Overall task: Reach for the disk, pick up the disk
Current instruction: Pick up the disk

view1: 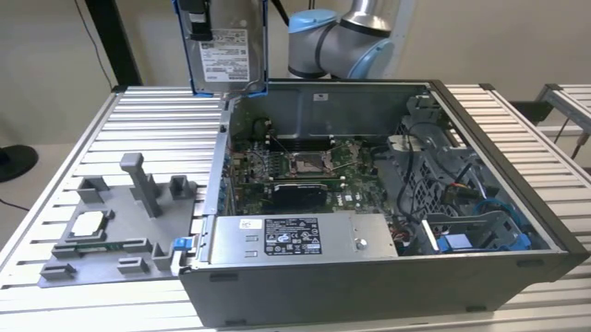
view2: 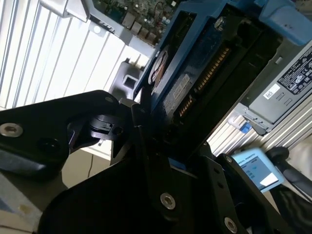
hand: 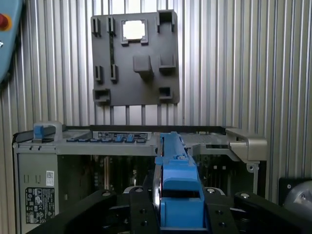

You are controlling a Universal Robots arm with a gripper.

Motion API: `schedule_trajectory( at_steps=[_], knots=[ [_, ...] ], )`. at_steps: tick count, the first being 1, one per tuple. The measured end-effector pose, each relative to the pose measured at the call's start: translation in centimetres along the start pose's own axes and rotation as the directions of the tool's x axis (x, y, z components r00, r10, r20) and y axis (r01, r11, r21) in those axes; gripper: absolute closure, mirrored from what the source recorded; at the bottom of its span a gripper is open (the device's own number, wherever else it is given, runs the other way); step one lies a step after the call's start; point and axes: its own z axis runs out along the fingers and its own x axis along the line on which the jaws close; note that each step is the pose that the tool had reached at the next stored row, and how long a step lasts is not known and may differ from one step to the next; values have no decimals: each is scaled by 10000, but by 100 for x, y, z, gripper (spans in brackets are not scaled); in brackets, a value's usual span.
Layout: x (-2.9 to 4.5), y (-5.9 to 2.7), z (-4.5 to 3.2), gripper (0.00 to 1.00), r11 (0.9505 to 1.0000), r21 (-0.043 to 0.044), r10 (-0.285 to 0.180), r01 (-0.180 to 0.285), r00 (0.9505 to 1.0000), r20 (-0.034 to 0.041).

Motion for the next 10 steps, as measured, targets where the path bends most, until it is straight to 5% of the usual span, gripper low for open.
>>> schedule_trajectory(
  at_steps=[10],
  knots=[
    [-4, -266, -3, 100, 10000, -3, -3, 3, 10000, 0]
  ],
)
